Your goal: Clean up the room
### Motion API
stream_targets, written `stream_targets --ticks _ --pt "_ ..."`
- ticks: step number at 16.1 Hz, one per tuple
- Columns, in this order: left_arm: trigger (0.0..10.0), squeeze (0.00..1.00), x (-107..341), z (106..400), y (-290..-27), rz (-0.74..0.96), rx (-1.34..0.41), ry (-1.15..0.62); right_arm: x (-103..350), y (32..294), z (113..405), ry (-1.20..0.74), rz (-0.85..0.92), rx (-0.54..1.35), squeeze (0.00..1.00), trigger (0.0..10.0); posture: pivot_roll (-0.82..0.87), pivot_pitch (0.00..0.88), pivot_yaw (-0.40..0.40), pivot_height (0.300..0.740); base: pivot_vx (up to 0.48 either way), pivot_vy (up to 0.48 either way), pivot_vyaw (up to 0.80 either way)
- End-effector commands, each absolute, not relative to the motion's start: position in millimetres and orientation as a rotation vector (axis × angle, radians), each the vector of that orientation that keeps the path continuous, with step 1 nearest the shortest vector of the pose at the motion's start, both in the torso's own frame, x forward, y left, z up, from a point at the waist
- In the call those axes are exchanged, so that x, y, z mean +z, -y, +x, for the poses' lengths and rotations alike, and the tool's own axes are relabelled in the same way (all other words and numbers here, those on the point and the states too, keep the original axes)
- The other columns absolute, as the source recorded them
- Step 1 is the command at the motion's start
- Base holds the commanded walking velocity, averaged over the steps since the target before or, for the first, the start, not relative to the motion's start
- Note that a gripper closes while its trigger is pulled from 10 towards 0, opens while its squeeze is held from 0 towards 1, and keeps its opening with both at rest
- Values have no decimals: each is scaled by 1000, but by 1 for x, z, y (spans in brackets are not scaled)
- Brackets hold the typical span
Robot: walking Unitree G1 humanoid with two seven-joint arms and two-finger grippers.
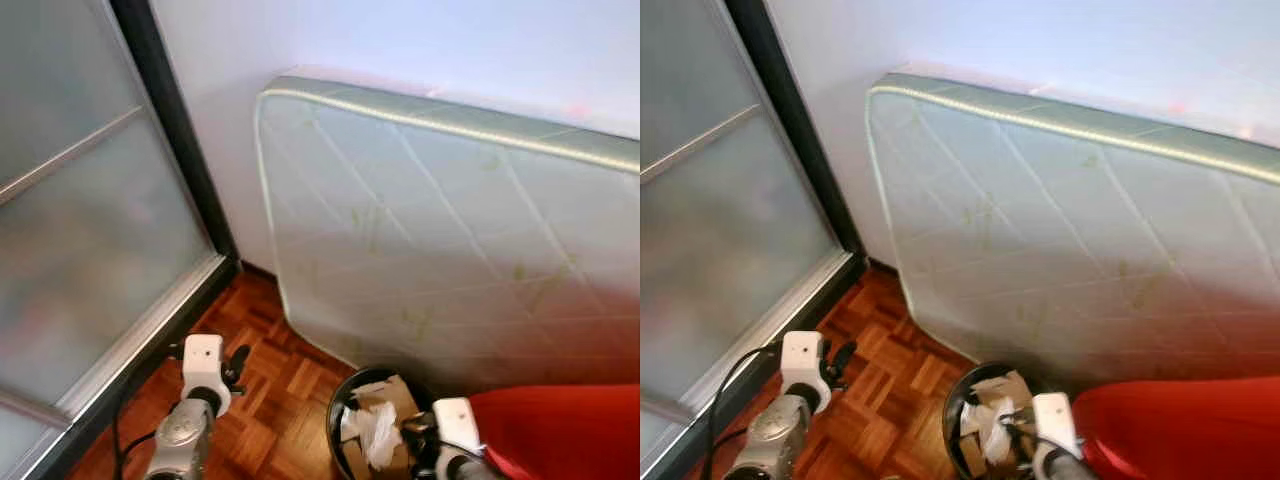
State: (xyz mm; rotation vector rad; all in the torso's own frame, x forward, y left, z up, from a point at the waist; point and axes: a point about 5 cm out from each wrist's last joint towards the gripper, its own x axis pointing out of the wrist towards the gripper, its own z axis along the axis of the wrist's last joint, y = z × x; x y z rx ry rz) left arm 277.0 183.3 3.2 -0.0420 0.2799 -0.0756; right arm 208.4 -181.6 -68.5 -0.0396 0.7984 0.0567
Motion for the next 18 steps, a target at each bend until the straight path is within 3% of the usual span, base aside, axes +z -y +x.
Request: stream_targets --ticks 1,4,7,12,18 --pt "10000 0 -2 272 -183 -53 -76 -303 -75 193 194 -833 -32 34 0 10000 44 103 32 704 0 0 0" --pt "10000 0 -2 272 -182 -56 -77 -305 -75 201 190 -841 -31 29 0 10000 44 104 32 704 0 0 0" --pt "10000 0 -1 273 -183 -55 -77 -300 -76 190 194 -843 -27 41 0 10000 44 102 32 704 0 0 0" --pt "10000 0 0 275 -183 -56 -76 -297 -75 176 198 -836 -24 57 0 10000 42 109 32 704 253 0 0" --pt "10000 0 0 274 -184 -53 -76 -300 -79 186 189 -861 -22 36 0 10000 38 123 36 704 263 0 0"
